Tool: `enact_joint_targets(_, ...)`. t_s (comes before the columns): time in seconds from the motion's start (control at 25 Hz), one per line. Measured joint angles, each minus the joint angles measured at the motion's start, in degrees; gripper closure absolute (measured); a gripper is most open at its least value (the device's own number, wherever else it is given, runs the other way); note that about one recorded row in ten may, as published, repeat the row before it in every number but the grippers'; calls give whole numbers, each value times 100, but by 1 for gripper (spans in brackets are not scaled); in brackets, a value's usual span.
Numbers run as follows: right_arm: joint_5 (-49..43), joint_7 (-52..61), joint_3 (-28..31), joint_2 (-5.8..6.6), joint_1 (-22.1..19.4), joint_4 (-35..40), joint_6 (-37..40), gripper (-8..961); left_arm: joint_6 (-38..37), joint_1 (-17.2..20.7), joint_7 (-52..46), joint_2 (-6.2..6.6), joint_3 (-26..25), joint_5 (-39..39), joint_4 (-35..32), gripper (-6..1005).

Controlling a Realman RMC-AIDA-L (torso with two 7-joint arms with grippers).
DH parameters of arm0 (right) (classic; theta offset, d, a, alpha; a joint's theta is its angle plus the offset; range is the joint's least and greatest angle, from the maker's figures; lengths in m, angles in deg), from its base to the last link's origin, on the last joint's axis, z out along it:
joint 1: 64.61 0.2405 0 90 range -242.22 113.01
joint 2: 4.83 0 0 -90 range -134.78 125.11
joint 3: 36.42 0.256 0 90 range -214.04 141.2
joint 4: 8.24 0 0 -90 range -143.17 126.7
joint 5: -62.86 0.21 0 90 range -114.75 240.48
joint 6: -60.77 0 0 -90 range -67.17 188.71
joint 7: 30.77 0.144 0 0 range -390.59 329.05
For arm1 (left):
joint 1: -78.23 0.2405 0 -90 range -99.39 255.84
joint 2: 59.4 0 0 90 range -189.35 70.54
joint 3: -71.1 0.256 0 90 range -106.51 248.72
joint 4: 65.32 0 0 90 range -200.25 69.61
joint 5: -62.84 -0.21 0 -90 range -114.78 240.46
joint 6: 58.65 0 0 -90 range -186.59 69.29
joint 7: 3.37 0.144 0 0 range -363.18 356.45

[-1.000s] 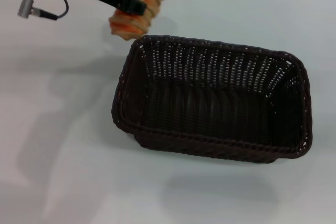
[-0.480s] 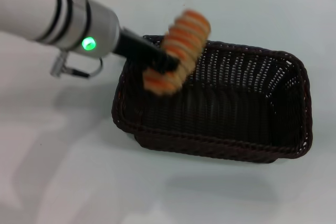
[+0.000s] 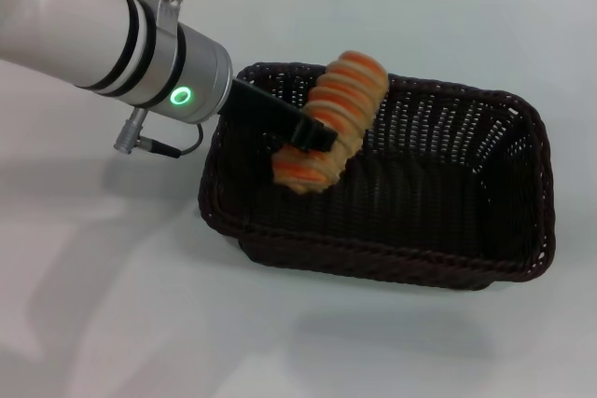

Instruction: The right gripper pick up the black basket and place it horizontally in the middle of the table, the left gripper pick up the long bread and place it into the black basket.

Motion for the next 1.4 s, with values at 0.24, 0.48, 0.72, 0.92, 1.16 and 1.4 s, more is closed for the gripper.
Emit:
enact_joint_targets(0.24,0,2,-4,9,-18,-54,18,325,-36,114,9,8,-11,208,-109,652)
enact_joint_targets(0.48,0,2,-4,20,-20,-96,21,325,-64,234,15,14,-2,284,-445,503)
enact_joint_targets(0.72,1,11,-4,18,-28,-102,20,325,-47,332,187,13,-155,182,-639,217)
enact_joint_targets(0.92,1,45,-20,11,-32,-105,36,324,395,910,471,16,-902,-127,-1900,219)
enact_joint_targets(1.16,600,-876,11,23,-44,227,286,324,2038,2626,669,25,-1324,226,-3119,222)
enact_joint_targets(1.4,1099,-1603,-102,1,-39,581,425,324,3432,4113,1489,4,-1643,1602,-3073,224)
